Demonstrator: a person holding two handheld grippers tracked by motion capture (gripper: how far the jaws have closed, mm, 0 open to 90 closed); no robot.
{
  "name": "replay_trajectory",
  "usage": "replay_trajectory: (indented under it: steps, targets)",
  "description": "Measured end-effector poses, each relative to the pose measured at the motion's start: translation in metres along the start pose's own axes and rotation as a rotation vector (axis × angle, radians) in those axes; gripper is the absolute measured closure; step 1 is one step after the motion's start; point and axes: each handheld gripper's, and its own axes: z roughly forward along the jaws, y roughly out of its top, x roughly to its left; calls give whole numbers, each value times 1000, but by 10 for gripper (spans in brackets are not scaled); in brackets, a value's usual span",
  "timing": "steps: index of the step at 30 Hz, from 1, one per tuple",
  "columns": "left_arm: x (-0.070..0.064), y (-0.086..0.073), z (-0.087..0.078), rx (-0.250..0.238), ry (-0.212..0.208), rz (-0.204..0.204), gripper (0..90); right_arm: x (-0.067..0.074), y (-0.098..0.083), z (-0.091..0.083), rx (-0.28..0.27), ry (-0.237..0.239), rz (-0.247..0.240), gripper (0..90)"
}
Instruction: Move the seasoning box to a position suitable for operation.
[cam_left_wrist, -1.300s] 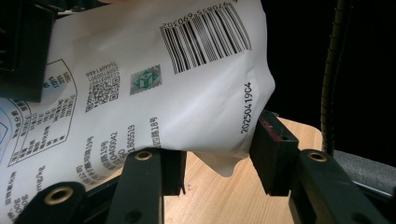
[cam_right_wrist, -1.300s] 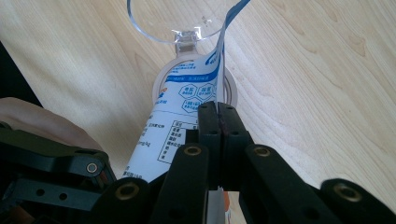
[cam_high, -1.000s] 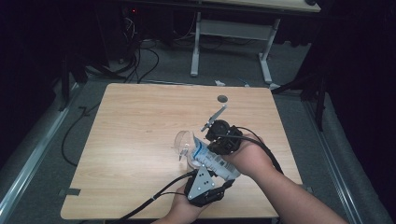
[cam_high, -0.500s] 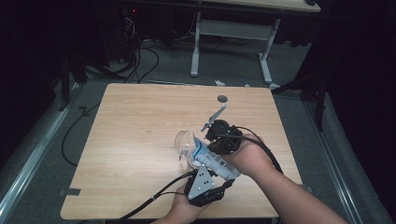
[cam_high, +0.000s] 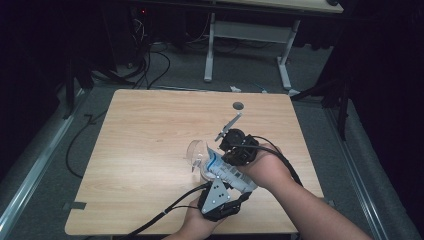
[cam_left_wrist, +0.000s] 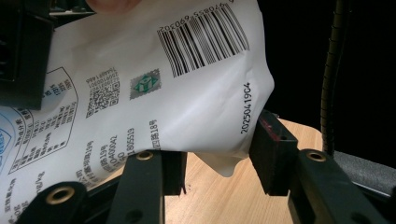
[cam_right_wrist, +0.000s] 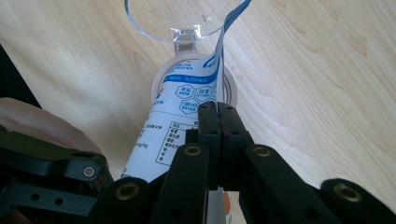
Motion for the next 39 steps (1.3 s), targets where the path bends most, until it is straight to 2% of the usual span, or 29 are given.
replay_trajectory:
  steps: [39]
  targets:
    - [-3, -6, -1, 9, -8, 23, 611, 1, -7, -2, -11, 11, 20, 900]
